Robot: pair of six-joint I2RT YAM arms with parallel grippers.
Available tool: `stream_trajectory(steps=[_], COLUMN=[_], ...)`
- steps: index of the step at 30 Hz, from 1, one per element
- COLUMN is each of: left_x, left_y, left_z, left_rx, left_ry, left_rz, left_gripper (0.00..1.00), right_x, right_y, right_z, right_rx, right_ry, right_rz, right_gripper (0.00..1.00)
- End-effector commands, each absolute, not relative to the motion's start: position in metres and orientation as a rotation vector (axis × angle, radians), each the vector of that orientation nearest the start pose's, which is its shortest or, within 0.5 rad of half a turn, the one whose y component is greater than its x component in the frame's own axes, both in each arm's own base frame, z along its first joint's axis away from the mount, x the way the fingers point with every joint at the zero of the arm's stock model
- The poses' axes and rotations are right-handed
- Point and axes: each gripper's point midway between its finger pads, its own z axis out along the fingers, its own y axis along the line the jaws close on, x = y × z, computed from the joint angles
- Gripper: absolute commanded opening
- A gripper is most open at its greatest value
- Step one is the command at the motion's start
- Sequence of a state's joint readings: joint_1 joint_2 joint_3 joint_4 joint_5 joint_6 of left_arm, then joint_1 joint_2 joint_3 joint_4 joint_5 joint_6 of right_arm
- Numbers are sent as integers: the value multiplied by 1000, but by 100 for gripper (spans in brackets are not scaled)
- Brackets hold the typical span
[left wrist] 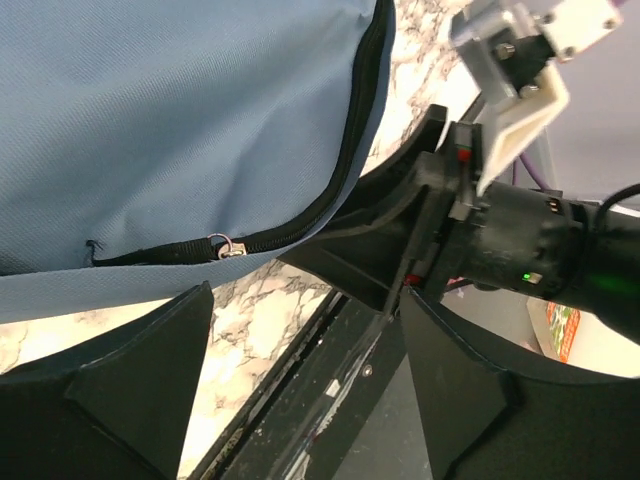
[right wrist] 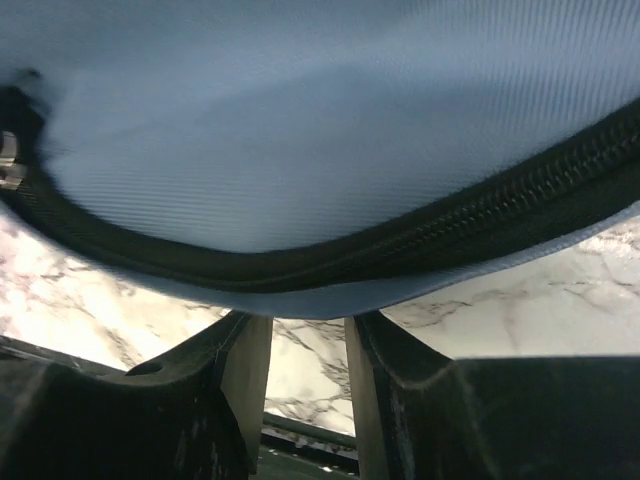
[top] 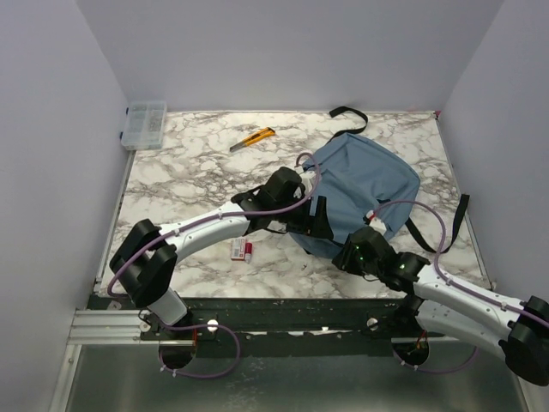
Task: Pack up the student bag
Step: Adjust the student bag at the center of the board.
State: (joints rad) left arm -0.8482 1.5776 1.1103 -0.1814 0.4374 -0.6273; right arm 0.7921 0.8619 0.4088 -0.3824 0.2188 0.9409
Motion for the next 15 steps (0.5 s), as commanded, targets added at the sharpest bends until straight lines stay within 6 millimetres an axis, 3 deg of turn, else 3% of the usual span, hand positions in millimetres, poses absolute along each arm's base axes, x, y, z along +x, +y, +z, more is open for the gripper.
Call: stream_trajectory(steps=[1,4,7,13,15], left_x=[198,198,199,209,213], left_y=[-386,-389,-392,-385,-380], left_z=[148,142,149,177,178], left_rx=[584,597,609,625,628], left_ry=[2460,2473,2453,2369,2359], left_rz=[-1231,-1210,-1200,-1134,-1102], left_gripper=[75,66,65,69,69], right_x=[176,176,177,189,193], right_y=[185,182,182,173,170], right_z=[48,37,41,95,114], right_rx=[310,319,313,299,301], right_ry=[2425,2452,2467,2363,2308], right_rz=[646,600,581,552,564], right_gripper=[38,38,37,39,50])
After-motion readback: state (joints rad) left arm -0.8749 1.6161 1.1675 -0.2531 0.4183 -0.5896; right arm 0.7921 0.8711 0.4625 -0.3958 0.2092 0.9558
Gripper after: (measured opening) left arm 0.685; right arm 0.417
